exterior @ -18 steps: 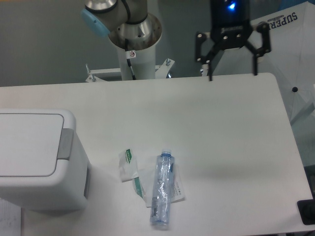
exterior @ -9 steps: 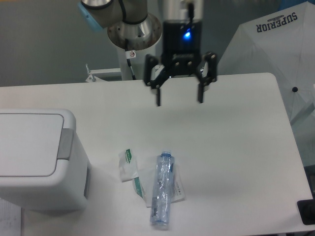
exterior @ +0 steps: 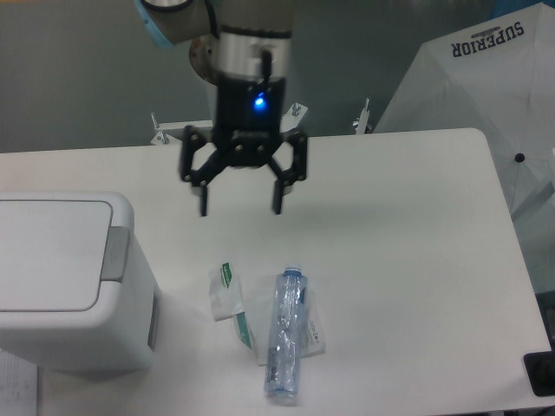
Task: Open the trash can
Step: 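Lower the open gripper onto the lid edge of the white trash can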
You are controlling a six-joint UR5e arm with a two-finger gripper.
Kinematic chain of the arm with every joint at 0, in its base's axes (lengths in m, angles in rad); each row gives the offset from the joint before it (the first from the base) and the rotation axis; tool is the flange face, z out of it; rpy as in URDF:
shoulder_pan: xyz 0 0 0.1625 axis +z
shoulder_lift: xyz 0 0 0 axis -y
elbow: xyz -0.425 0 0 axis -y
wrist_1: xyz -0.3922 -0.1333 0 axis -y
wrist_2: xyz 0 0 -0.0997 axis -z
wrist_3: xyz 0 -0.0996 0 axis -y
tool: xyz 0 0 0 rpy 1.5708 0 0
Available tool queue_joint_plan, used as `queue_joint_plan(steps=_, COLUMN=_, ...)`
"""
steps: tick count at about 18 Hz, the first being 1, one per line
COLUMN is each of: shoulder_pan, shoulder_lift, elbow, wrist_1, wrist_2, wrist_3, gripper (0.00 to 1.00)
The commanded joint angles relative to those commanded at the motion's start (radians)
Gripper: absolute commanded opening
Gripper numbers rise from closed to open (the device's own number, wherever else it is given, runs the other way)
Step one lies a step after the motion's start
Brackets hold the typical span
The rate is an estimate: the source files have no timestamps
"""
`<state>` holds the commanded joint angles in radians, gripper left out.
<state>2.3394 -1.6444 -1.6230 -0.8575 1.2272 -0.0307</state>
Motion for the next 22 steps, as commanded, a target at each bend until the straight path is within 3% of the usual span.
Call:
queue_joint_plan(steps=15, shoulder_pan=-0.078, shoulder_lift=-0.087, elbow=0.028, wrist_1=0.018, wrist_2=0.003, wrist_3=0.000, gripper=1.00)
queue_joint_plan(steps=22, shoulder_pan=-0.098, shoulder_lift=-0.100, elbow=0.028, wrist_1=0.018, wrist_2=0.005, wrist_3=0.002, gripper=1.00)
